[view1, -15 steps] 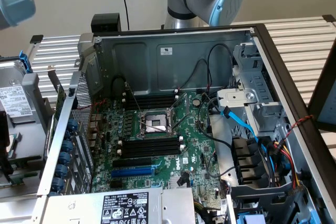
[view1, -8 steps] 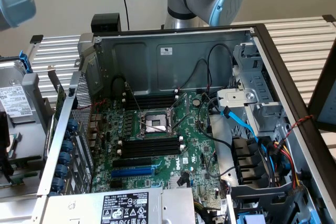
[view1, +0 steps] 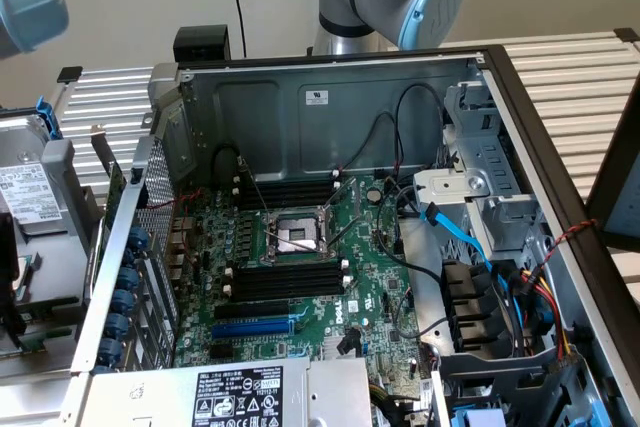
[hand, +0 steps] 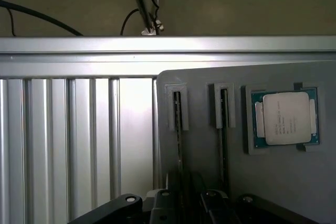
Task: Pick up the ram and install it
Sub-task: 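Pick up the ram and move it above insertion slot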
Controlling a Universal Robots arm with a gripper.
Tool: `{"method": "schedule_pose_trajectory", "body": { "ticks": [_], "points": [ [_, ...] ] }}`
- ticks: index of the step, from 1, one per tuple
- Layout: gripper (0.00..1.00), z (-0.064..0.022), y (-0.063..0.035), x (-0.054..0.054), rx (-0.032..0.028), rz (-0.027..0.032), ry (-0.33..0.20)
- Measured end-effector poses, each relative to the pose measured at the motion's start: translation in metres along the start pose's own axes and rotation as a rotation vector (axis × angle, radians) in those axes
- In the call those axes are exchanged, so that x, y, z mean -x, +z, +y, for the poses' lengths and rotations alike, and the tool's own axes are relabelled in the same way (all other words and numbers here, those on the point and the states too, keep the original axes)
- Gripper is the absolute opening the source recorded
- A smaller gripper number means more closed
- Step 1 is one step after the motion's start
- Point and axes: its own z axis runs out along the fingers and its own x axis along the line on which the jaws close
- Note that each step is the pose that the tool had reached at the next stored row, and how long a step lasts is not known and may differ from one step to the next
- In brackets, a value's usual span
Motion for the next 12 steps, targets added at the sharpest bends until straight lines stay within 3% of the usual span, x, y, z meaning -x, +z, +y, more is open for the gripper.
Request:
{"method": "schedule_pose_trajectory", "body": {
  "ticks": [2,3,12],
  "points": [
    [0.22,0.0000,0.0000,0.0000,0.0000,0.0000,0.000],
    [0.15,0.0000,0.0000,0.0000,0.0000,0.0000,0.000],
    [0.15,0.0002,0.0003,0.0000,-0.0032,-0.0001,-0.018]
  ]
}}
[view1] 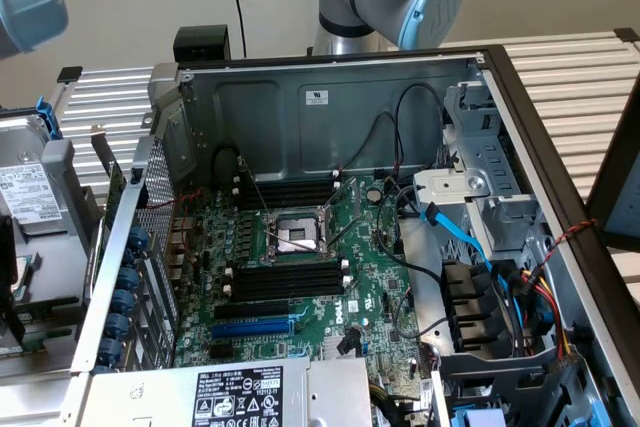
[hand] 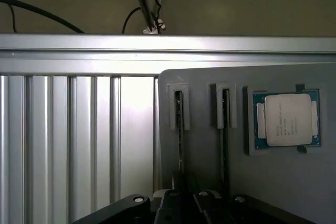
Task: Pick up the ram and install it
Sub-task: 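Pick up the ram and move it above insertion slot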
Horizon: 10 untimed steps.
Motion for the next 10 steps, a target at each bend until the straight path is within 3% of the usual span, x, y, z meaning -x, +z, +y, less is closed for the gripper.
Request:
{"method": "schedule_pose_trajectory", "body": {
  "ticks": [10],
  "points": [
    [0.12,0.0000,0.0000,0.0000,0.0000,0.0000,0.000]
  ]
}}
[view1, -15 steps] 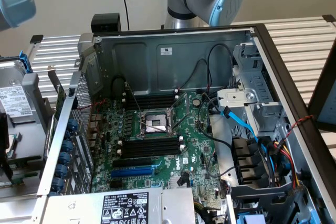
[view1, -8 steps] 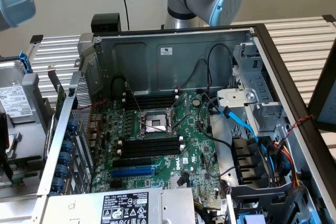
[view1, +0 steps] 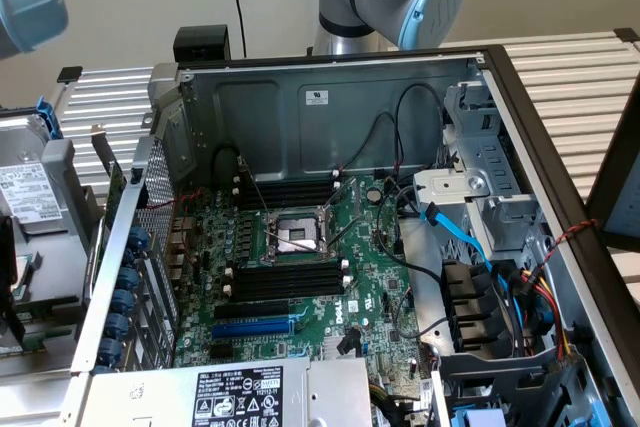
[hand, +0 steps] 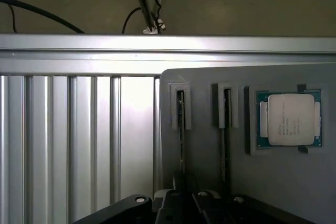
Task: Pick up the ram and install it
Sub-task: 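Pick up the ram and move it above insertion slot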
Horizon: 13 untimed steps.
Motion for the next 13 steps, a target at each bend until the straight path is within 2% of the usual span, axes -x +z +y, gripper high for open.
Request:
{"method": "schedule_pose_trajectory", "body": {
  "ticks": [13],
  "points": [
    [0.12,0.0000,-0.0018,0.0000,-0.0001,-0.0001,0.000]
  ]
}}
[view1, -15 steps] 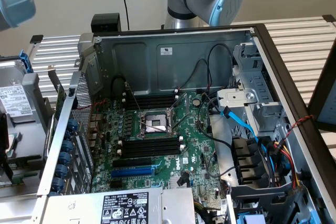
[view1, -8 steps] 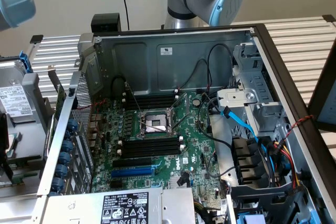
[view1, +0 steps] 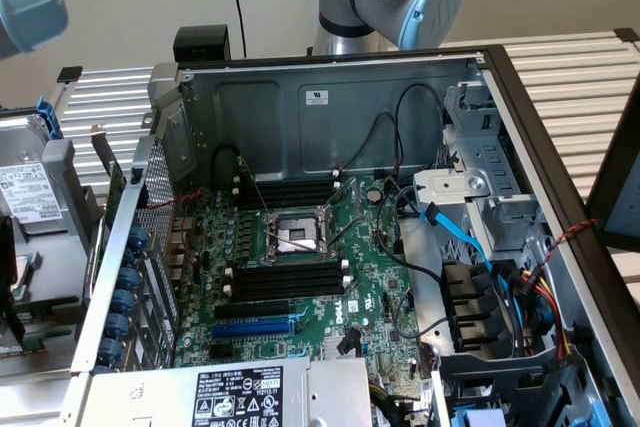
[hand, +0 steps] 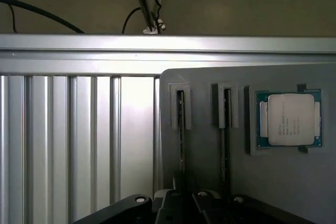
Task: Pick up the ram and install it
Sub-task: 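Pick up the ram and move it above insertion slot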
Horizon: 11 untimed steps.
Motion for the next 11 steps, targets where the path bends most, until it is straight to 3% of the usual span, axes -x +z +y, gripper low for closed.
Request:
{"method": "schedule_pose_trajectory", "body": {
  "ticks": [6,11],
  "points": [
    [0.12,-0.0002,-0.0256,0.000,0.0000,0.0000,0.000],
    [0.12,-0.0002,-0.0346,0.000,0.0001,-0.0001,0.000]
  ]
}}
